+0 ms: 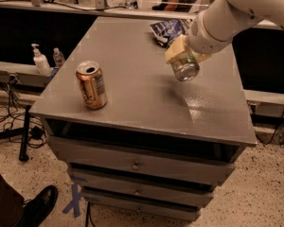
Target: Move green can near orange can
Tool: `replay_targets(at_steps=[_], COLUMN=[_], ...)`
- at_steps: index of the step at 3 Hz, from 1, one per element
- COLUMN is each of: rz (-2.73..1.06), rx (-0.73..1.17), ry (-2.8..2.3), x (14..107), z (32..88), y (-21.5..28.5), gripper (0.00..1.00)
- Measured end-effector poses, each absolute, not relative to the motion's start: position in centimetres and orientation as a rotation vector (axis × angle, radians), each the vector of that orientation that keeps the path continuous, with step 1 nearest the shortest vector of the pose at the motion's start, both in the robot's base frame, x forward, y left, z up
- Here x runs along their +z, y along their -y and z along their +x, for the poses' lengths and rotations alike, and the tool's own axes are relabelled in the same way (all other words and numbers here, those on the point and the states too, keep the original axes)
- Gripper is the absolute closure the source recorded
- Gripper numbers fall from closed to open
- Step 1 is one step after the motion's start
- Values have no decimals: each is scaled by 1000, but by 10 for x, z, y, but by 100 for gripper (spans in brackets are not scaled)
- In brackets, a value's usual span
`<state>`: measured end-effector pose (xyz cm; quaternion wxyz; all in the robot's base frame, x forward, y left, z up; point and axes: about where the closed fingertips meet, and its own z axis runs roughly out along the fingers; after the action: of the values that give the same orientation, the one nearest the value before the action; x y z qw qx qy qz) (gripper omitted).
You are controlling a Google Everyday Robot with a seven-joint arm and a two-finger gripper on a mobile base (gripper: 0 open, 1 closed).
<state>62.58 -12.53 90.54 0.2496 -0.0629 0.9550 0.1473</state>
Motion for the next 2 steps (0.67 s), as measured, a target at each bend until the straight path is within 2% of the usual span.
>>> replay_targets(at_steps=[2], rz=[-307], rx=[363], ry=[-2644], x=[892], z=[614], y=[97], gripper=[100])
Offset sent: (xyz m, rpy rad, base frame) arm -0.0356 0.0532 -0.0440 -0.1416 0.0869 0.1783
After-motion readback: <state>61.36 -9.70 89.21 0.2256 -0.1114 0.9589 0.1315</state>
